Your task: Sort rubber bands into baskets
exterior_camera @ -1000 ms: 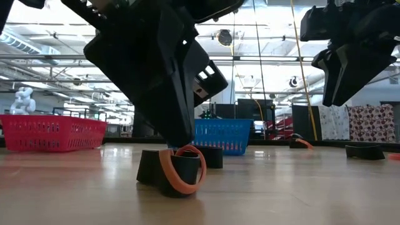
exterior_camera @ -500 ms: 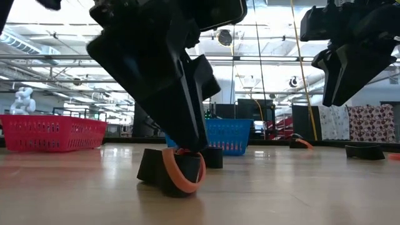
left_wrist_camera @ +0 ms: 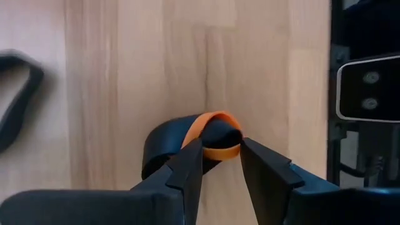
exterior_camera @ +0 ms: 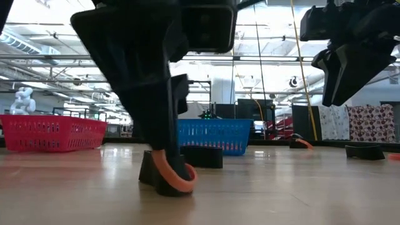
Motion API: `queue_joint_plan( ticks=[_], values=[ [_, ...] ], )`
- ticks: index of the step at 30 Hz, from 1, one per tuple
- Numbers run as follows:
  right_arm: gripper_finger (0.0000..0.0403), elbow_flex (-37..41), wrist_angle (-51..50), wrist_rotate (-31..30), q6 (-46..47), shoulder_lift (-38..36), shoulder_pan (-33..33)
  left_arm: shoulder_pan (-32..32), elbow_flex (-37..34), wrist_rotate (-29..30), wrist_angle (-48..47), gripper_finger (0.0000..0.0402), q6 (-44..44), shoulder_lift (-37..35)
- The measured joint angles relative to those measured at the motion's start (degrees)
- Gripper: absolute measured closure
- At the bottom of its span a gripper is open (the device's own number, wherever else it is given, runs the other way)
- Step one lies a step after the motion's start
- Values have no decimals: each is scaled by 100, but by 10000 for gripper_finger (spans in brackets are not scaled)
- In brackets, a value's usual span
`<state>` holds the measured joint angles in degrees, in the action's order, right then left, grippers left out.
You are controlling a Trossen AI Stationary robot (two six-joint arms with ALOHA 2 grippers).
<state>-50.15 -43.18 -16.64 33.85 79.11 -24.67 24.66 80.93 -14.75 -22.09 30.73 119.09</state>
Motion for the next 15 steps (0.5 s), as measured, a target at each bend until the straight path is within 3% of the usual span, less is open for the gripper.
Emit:
queue_joint_plan(
  ticks=[8,15],
  values=[
    [243,0,19,-22,-22,0,0,11,-2,-23,-34,286,134,4],
    [243,0,103,-238,-174,0,65,-17,109,47,-67,286,-533,4]
  ],
)
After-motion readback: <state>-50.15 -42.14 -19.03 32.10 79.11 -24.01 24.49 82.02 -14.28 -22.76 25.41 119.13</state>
